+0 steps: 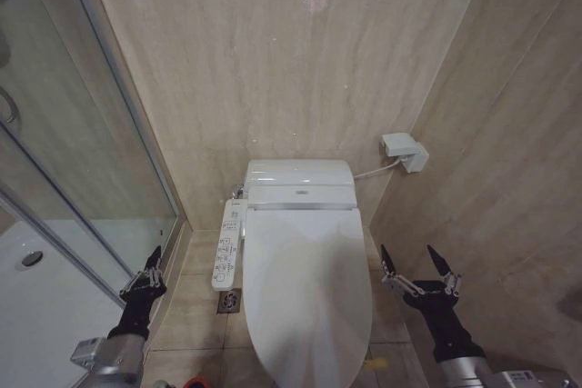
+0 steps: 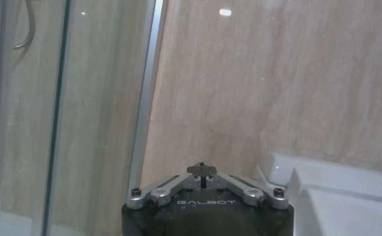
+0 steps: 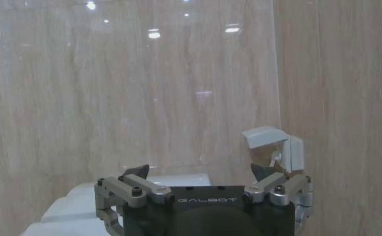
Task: Open the toilet lid, clean the toilet bowl with a toilet brush, close the toilet lid, and flush.
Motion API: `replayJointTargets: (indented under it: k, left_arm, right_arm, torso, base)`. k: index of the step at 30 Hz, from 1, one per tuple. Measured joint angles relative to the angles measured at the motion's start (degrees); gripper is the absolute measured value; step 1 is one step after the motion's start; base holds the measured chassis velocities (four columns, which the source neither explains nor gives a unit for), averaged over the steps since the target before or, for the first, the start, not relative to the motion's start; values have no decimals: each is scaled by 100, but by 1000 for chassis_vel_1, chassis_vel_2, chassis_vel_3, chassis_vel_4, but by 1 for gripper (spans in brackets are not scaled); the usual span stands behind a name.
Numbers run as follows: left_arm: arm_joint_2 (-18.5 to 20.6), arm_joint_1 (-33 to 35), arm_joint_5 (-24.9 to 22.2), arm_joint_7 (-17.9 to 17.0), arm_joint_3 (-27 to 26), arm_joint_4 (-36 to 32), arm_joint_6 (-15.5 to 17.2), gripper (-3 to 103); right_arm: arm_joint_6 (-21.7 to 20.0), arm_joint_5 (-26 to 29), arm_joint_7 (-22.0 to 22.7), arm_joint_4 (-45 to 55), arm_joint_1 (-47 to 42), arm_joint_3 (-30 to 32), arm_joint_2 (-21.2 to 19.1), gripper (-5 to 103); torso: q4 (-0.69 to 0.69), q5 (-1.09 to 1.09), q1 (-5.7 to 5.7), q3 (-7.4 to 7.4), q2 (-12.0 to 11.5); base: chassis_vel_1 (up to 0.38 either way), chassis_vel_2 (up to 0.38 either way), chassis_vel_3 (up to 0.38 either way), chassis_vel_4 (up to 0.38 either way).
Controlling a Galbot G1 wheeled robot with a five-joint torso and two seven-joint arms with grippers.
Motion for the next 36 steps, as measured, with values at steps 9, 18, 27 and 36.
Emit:
replayJointTargets:
  k: [9,18,27,36]
  left_arm:
    - [-106,491,239,-564,121,-619,209,0]
    - [-134,777,344,-592,109,-954,301,0]
    - [-175,998,540,-631,157,-1245,331,0]
    - [-191,1226,636,-731,207,-1453,358,0]
  right_arm:
    - [0,0,0,0,0,0,-1,100]
    - [0,0,0,0,0,0,0,100]
    - [0,0,0,0,0,0,-1,100]
    - [0,0,0,0,0,0,0,100]
  torso:
    - [1,1,0,0,0]
    - [0,0,0,0,0]
    - [0,0,1,0,0]
    - [0,0,1,0,0]
  base:
    - [0,0,0,0]
    - [0,0,0,0]
    - [0,0,0,0]
    - [0,0,0,0]
